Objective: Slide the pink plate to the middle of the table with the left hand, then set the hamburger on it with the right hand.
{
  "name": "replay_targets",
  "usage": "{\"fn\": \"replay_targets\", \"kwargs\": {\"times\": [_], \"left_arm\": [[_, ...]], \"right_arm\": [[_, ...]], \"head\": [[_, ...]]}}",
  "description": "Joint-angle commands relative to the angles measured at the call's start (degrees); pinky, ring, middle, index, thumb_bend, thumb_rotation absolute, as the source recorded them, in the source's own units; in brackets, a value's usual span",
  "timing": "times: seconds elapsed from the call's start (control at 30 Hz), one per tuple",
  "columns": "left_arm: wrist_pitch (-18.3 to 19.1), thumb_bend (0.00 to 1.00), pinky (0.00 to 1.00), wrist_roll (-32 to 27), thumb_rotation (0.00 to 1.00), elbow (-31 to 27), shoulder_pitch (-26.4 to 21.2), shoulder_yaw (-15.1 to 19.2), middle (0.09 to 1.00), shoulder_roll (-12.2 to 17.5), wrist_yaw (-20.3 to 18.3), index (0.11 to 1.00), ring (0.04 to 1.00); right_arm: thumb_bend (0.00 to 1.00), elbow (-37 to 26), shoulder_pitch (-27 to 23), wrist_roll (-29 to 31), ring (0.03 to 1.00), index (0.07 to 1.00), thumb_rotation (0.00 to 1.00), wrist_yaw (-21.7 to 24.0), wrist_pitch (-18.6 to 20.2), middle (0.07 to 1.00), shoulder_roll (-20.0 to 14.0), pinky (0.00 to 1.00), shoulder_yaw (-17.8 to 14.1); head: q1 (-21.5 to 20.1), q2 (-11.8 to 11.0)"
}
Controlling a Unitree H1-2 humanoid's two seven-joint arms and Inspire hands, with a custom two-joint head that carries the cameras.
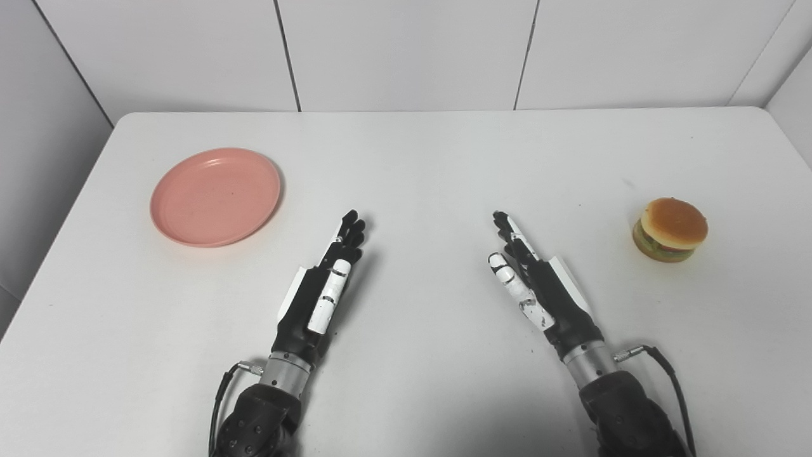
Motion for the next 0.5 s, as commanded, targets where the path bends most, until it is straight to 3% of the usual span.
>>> {"fn": "replay_targets", "kwargs": {"times": [0.0,0.23,0.3,0.47], "left_arm": [[-0.5,0.43,1.0,-0.3,1.0,2.8,1.1,0.0,1.0,0.5,-0.2,1.0,1.0],[-0.7,0.44,1.0,1.0,1.0,4.2,1.2,-0.6,1.0,-0.2,0.6,1.0,1.0],[-0.2,0.43,1.0,2.1,1.0,4.7,1.3,-1.1,1.0,-0.8,1.3,1.0,1.0],[-0.4,0.42,1.0,4.2,1.0,6.0,1.6,-2.2,1.0,-1.8,2.1,1.0,1.0]], "right_arm": [[0.26,-0.3,-0.6,0.1,0.99,0.981,1.0,0.0,-0.3,0.988,0.1,0.97,0.1],[0.25,0.7,-0.3,0.2,0.994,0.988,1.0,0.4,-1.3,0.991,-0.9,0.98,0.0],[0.25,1.5,0.0,1.1,0.996,0.989,1.0,0.7,-2.3,0.994,-1.5,0.98,-0.3],[0.24,2.4,0.6,2.0,0.995,0.993,1.0,0.8,-3.8,0.995,-2.6,0.98,-0.7]], "head": [[0.5,-0.4],[5.9,-3.7],[9.7,-6.6],[13.9,-9.7]]}}
